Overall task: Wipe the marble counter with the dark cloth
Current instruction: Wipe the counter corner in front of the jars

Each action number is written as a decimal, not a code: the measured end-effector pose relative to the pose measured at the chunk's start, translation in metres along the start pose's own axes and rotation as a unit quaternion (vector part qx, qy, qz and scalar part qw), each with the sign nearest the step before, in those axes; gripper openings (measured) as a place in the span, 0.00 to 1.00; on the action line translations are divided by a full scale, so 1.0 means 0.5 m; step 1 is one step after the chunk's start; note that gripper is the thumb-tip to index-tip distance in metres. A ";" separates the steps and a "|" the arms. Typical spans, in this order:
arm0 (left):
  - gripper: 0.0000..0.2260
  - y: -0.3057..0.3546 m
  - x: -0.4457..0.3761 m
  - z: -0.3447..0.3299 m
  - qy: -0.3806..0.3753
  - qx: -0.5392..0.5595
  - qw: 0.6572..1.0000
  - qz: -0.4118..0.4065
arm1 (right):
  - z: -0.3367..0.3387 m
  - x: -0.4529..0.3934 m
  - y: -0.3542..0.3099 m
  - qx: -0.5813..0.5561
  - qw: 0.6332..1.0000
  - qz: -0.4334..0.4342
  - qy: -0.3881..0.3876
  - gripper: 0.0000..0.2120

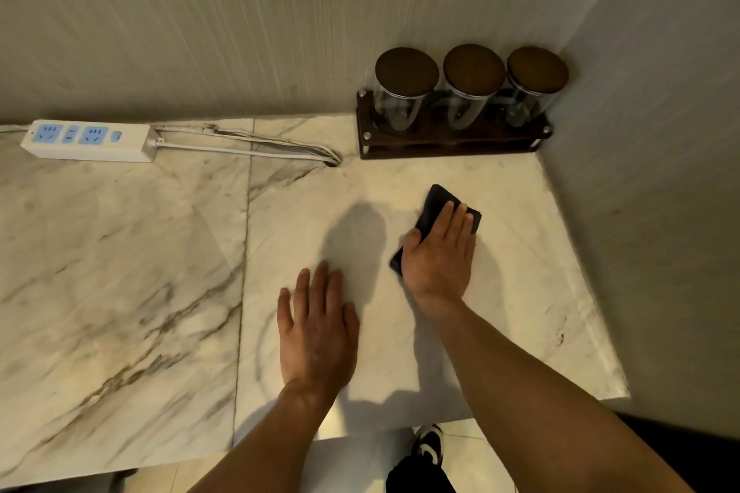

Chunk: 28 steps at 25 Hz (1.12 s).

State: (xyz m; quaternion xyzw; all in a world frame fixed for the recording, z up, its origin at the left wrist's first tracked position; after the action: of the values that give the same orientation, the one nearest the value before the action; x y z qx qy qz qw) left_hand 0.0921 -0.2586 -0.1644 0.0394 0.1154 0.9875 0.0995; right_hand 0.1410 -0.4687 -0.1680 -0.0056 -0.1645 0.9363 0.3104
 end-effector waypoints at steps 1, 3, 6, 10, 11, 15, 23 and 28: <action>0.23 0.000 0.001 0.001 0.001 0.003 1.000 -0.001 | 0.001 0.011 0.007 -0.001 1.000 -0.003 0.002 0.32; 0.23 0.000 0.002 -0.001 0.000 0.005 1.000 0.001 | 0.003 0.033 0.019 -0.003 1.000 -0.006 0.007 0.32; 0.24 -0.005 0.000 -0.004 0.008 0.008 1.000 0.007 | 0.010 0.068 0.033 -0.010 1.000 -0.010 0.027 0.33; 0.24 -0.004 0.003 -0.003 0.022 0.020 1.000 0.000 | 0.016 0.117 0.060 -0.015 0.999 -0.005 0.032 0.35; 0.24 -0.002 0.003 -0.003 0.024 0.021 0.999 -0.002 | 0.014 0.129 0.066 -0.014 1.000 -0.004 0.024 0.35; 0.25 -0.002 0.003 -0.007 0.022 0.005 1.000 0.003 | 0.010 0.171 0.085 -0.020 1.000 0.002 0.009 0.35; 0.22 0.032 0.003 0.021 0.052 0.015 0.998 -0.012 | 0.019 0.247 0.117 -0.003 0.997 0.070 0.008 0.32; 0.22 0.125 -0.005 0.010 0.051 0.056 0.995 -0.061 | 0.032 0.267 0.144 0.027 0.987 0.155 -0.021 0.32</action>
State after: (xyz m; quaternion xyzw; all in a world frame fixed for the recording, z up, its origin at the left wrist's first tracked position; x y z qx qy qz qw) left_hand 0.0832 -0.3174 -0.1448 -0.0130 0.1776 0.9723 0.1514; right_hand -0.0101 -0.4499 -0.1633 -0.0033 -0.1428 0.9770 0.1582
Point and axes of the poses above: each hand's wrist, its own x-axis away from the middle knuckle, its own z-axis out of the back of the hand, y = z × x, the point moved 10 cm from there along -x, towards the middle knuckle, and after that the axes turned 1 degree about -z, right-handed, at the moved point
